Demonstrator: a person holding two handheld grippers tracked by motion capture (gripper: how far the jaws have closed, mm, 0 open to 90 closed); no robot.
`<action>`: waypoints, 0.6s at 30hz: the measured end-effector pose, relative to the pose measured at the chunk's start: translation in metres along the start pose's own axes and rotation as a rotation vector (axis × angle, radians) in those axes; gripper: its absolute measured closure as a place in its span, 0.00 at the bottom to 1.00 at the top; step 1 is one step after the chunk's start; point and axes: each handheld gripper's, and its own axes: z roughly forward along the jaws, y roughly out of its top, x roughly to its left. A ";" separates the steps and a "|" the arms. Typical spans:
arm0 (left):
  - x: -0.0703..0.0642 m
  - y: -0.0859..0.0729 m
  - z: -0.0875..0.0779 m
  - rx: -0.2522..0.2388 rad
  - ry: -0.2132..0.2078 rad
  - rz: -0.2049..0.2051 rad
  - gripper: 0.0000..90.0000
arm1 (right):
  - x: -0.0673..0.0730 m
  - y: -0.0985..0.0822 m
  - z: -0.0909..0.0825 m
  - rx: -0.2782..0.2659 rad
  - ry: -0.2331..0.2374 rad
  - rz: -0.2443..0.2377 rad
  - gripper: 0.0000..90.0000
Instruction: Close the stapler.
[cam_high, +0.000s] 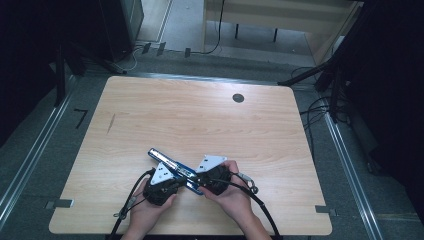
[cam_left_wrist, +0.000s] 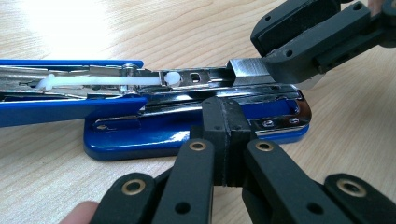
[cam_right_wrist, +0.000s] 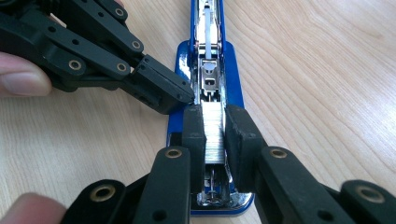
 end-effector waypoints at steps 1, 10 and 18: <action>0.000 0.000 0.000 0.000 -0.001 0.000 1.00 | 0.000 0.000 0.000 0.002 0.000 -0.002 0.89; 0.000 0.000 0.000 0.000 0.000 0.000 1.00 | -0.002 0.001 -0.001 -0.002 0.004 -0.001 0.89; 0.000 0.000 0.000 0.000 0.000 0.000 1.00 | -0.002 0.000 0.000 0.003 0.012 0.003 0.89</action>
